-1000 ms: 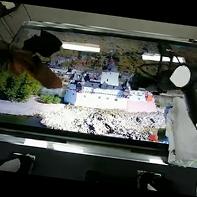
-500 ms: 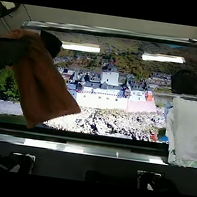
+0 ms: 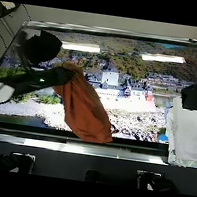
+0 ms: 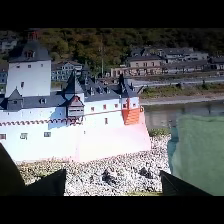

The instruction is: Fold the shirts.

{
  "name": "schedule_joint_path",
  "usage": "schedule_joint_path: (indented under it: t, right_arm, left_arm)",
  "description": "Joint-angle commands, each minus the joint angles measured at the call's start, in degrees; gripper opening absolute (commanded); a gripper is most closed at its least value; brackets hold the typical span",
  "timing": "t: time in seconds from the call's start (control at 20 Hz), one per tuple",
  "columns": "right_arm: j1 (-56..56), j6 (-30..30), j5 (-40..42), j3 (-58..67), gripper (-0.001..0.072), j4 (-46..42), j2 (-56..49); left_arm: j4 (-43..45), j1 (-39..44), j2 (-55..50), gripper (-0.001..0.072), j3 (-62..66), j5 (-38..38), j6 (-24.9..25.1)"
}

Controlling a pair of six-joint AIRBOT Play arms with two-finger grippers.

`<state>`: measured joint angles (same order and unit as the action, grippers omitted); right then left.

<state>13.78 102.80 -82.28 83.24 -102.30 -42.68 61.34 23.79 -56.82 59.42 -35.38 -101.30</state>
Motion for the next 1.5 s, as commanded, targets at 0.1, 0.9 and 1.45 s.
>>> schedule_joint_path:
  t: [0.1,0.9,1.45]
  right_arm:
    - [-0.02,-1.18,-8.55,-0.13,0.0677,5.35,-10.71]
    - [-0.02,-13.79,-4.55,-17.84,0.0661,37.92,-41.35]
    - [8.46,-10.99,12.33,-31.41,0.07,43.15,-41.38]
  left_arm:
    - [-0.26,-8.09,-12.09,0.0719,4.9,-13.33,3.76]
    - [-7.23,-20.22,-11.08,0.0714,-24.41,-27.04,19.91]
    - [-8.46,-13.42,-13.53,0.0029,-24.28,-19.23,17.11]
